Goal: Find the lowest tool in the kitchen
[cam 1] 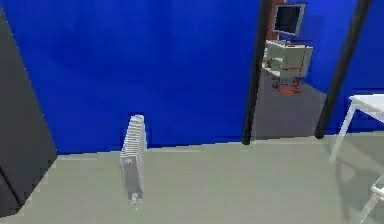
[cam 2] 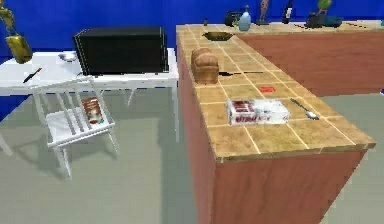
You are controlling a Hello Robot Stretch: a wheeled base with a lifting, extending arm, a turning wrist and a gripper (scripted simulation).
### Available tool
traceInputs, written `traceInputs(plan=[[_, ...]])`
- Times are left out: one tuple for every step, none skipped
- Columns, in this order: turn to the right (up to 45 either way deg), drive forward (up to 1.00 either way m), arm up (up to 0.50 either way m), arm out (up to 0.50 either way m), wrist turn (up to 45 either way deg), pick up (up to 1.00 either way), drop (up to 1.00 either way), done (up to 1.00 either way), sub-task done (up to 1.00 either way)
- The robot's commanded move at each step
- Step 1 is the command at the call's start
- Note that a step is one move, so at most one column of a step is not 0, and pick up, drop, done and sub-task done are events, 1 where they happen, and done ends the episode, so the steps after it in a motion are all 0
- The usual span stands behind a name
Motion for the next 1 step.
traceInputs(plan=[[45.0,0.00,0.00,0.00,0.0,0.00,0.00,0.00,0.00]])
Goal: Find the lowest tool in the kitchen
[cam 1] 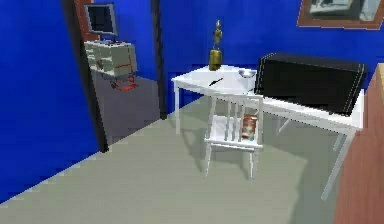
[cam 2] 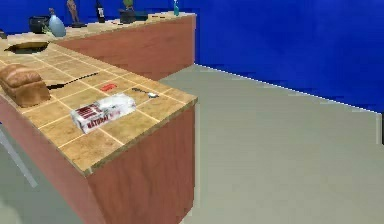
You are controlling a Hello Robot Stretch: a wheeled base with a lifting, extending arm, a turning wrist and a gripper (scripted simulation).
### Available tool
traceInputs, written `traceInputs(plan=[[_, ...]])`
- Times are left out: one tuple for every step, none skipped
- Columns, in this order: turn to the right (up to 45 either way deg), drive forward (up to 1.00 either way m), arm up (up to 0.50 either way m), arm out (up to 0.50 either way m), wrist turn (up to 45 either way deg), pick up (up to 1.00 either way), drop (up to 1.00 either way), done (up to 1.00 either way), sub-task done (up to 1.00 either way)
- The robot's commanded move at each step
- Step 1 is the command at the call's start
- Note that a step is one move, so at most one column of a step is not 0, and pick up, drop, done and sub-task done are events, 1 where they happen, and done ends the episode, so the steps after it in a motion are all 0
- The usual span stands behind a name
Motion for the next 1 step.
traceInputs(plan=[[12.0,0.00,0.00,0.00,0.0,0.00,0.00,0.00,0.00]])
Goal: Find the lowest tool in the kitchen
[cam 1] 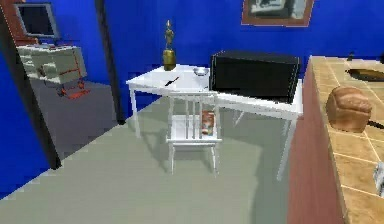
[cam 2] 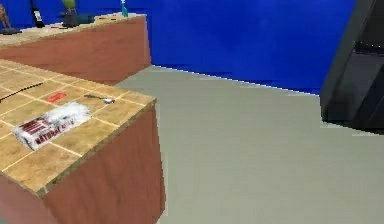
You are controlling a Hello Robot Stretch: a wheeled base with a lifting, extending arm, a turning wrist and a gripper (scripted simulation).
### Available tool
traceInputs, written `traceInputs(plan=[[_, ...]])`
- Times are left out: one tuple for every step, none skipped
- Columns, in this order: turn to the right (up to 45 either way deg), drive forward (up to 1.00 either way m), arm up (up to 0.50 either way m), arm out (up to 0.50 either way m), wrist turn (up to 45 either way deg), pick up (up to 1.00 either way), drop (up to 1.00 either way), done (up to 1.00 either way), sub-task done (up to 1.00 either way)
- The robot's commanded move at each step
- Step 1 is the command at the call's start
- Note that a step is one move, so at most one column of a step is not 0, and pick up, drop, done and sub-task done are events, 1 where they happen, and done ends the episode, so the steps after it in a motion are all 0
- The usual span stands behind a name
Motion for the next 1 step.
traceInputs(plan=[[0.0,0.85,0.00,0.00,0.0,0.00,0.00,0.00,0.00]])
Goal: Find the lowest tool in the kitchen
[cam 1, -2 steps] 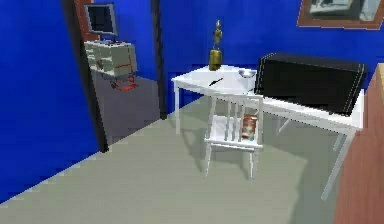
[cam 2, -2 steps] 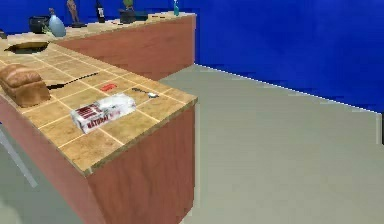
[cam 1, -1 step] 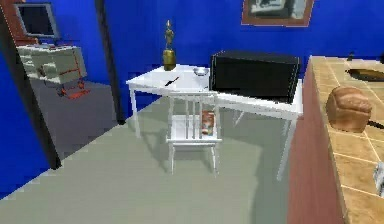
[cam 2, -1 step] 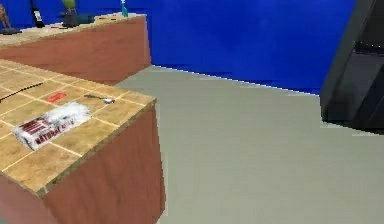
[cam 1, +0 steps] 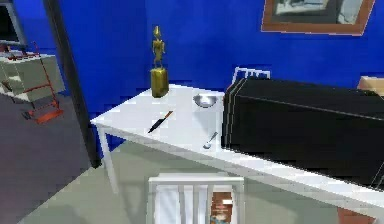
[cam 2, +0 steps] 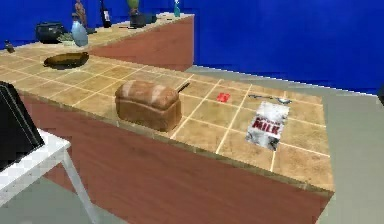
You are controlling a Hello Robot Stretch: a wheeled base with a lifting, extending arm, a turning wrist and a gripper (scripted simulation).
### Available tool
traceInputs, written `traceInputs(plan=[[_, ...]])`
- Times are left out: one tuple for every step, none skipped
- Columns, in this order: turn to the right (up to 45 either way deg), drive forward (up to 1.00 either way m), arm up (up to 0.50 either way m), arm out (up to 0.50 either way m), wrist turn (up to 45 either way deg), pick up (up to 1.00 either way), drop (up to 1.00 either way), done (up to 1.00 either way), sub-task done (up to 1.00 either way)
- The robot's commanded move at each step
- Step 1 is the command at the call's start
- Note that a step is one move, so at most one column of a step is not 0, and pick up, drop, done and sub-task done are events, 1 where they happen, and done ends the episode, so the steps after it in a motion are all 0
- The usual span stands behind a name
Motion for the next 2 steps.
traceInputs(plan=[[-6.0,0.00,0.00,0.00,0.0,0.00,0.00,0.00,0.00],[0.0,1.00,0.00,0.00,0.0,0.00,0.00,0.00,0.00]])
